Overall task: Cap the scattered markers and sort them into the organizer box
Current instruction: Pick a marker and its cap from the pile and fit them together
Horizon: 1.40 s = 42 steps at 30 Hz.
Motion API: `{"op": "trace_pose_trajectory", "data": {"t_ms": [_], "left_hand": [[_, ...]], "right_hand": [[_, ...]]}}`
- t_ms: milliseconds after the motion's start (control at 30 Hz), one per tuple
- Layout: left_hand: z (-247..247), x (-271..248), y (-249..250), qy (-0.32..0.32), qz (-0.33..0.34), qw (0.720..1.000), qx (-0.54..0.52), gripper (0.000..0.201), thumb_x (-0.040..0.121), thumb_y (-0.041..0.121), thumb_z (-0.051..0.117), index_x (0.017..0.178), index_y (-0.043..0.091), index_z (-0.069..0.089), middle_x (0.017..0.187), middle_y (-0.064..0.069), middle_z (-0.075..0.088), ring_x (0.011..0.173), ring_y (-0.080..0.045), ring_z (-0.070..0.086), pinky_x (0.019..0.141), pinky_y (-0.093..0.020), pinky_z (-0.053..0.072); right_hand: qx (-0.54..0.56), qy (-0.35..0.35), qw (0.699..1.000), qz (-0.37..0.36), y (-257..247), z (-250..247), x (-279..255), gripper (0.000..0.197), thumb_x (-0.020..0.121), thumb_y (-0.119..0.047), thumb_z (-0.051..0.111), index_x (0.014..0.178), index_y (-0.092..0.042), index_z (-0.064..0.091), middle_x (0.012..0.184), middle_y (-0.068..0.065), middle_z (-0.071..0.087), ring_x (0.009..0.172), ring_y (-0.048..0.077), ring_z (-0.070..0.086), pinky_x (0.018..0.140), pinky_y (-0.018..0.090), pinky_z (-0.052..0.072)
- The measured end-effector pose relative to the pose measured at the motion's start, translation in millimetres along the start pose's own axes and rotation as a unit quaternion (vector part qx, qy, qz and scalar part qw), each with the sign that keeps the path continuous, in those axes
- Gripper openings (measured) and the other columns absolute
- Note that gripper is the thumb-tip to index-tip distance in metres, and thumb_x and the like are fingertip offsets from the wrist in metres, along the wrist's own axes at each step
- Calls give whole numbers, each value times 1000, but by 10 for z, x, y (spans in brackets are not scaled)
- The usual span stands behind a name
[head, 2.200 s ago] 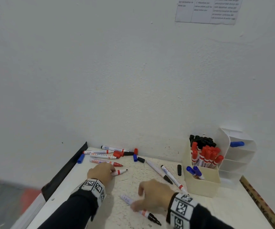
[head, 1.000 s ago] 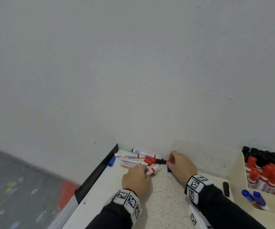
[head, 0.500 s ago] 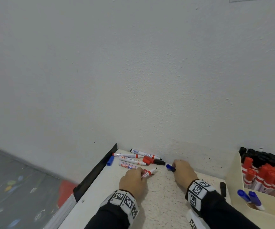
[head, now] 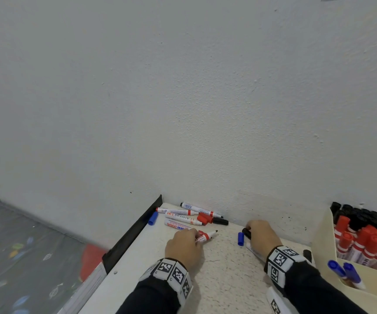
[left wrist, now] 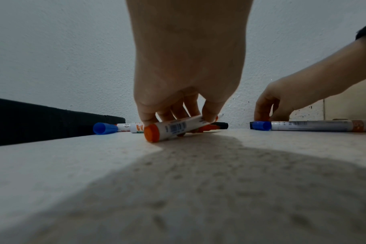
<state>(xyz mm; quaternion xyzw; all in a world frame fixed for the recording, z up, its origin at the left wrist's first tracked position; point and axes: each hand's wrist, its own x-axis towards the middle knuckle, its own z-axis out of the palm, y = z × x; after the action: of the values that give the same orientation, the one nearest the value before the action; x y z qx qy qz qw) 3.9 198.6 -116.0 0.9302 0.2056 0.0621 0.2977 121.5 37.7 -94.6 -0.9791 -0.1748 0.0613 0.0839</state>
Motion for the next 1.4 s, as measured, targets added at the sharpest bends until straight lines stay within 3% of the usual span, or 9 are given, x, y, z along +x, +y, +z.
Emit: {"op": "trace_pose_trajectory", "data": {"t_ms": [100, 300, 467, 700, 800, 967, 1200, 1333, 1400], "left_hand": [[13, 19, -17, 10, 4, 1000, -4, 26, 93, 35, 49, 115, 24, 58, 107, 4, 61, 96, -11, 57, 91, -31, 50], [42, -1, -25, 84, 25, 996, -5, 19, 96, 35, 42, 105, 30, 57, 101, 10, 60, 94, -10, 55, 92, -33, 46], [75, -22, -38, 118, 60, 991, -20, 18, 96, 34, 43, 106, 35, 57, 97, 16, 58, 90, -7, 54, 89, -32, 46], [38, -60, -21, 100, 116, 987, -42, 15, 95, 34, 47, 104, 34, 59, 92, 16, 59, 86, -5, 55, 87, -31, 49], [-18, 5, -6, 48, 128, 990, -44, 23, 98, 30, 40, 112, 25, 58, 97, 10, 60, 88, -8, 55, 87, -27, 47], [-71, -30, 84, -1, 169, 986, -13, 37, 98, 43, 34, 84, 17, 57, 73, 2, 56, 64, -11, 48, 64, -26, 41], [-114, -52, 160, -106, 143, 952, -249, 43, 99, 37, 33, 66, 13, 46, 53, 5, 40, 37, 2, 34, 45, -12, 29], [-119, -29, 203, -102, 104, 933, -328, 41, 99, 36, 33, 75, 13, 57, 63, 2, 52, 50, -3, 46, 50, -18, 38], [-133, 35, 171, -72, 104, 957, -262, 39, 100, 35, 31, 93, 14, 64, 90, -1, 61, 81, -10, 56, 74, -26, 45]], "right_hand": [[8, 53, 999, 0, 27, -14, -42, 27, 89, -11, 57, 116, -10, 54, 112, 4, 56, 88, 13, 52, 77, 18, 41], [227, 202, 947, -101, -45, -138, -165, 25, 91, -5, 51, 115, -10, 56, 113, 4, 50, 90, 9, 49, 85, 17, 43], [373, 109, 915, -106, -240, -81, -272, 20, 88, -2, 56, 91, -22, 57, 93, 1, 61, 77, 15, 60, 55, 8, 47], [388, 77, 906, -149, -283, 29, -326, 26, 86, 0, 57, 86, -25, 61, 87, -5, 63, 81, 14, 62, 65, 8, 46], [442, 48, 884, -140, -327, 24, -358, 18, 92, -10, 52, 81, -22, 60, 72, -3, 59, 60, 8, 54, 53, 13, 45], [391, 38, 911, -125, -451, 6, -379, 41, 99, -31, 35, 59, -21, 41, 54, -6, 36, 48, 7, 32, 45, 19, 24], [394, 50, 896, -198, -531, -93, -444, 38, 97, -27, 43, 60, -23, 43, 55, -8, 39, 46, 2, 33, 47, 16, 28], [402, 65, 894, -187, -422, -242, -477, 26, 94, -31, 49, 70, -21, 52, 62, -6, 55, 48, 0, 44, 49, 14, 36], [444, 91, 877, -157, -340, -368, -515, 18, 95, -30, 47, 82, -21, 55, 78, 0, 66, 57, 5, 57, 52, 15, 42]]}}
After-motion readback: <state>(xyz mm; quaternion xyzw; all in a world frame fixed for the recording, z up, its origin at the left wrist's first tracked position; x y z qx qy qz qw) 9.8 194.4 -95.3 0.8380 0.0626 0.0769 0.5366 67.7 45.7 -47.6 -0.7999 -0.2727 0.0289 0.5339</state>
